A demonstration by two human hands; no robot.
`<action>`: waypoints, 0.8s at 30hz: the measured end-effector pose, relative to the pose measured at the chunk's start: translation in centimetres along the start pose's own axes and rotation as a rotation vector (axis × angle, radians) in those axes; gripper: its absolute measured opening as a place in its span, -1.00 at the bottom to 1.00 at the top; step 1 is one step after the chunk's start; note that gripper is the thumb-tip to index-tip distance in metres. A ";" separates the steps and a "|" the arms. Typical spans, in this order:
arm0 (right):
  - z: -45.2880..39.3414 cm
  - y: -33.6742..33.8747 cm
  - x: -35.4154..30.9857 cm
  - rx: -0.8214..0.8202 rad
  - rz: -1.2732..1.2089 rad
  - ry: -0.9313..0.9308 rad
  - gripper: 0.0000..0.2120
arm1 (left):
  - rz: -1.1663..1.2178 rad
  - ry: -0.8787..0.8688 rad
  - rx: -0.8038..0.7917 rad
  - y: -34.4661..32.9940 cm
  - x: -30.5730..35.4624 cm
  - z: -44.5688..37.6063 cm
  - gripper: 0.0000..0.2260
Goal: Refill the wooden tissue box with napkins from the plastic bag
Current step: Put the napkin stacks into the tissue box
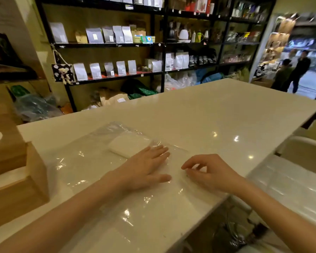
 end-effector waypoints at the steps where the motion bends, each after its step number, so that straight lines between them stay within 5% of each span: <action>1: 0.2 -0.4 0.2 -0.002 0.037 0.000 -0.85 | 0.009 0.000 -0.017 -0.5 -0.1 -0.1 -0.14; 9: 0.8 -2.5 0.8 0.000 0.147 0.182 -0.71 | 0.030 -0.112 0.173 -2.0 -0.6 0.1 -0.49; 12: 0.4 -3.5 0.6 -0.082 0.186 0.250 -0.55 | 0.117 -0.129 0.264 -1.7 -0.5 0.2 -0.44; 15: -0.9 -4.3 -0.3 -0.177 0.261 0.285 -0.30 | 0.250 -0.054 0.326 -0.8 -0.7 0.2 -0.41; 19: -5.3 -5.1 -1.6 -0.124 0.312 0.393 -0.55 | 0.302 -0.022 0.342 1.3 -0.6 1.3 -0.41; 24: -10.2 -6.7 -3.3 -0.190 0.303 0.348 -0.44 | 0.403 0.315 0.399 1.2 -6.0 2.8 -0.45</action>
Point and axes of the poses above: each hand's wrist, its own z-axis away from the middle knuckle, its own y-axis out of the back of the hand, x = y × z, the point moved 2 cm from there along -z, towards the middle knuckle, and after that the axes turned 8 degrees about -x, right-handed, at the moved point
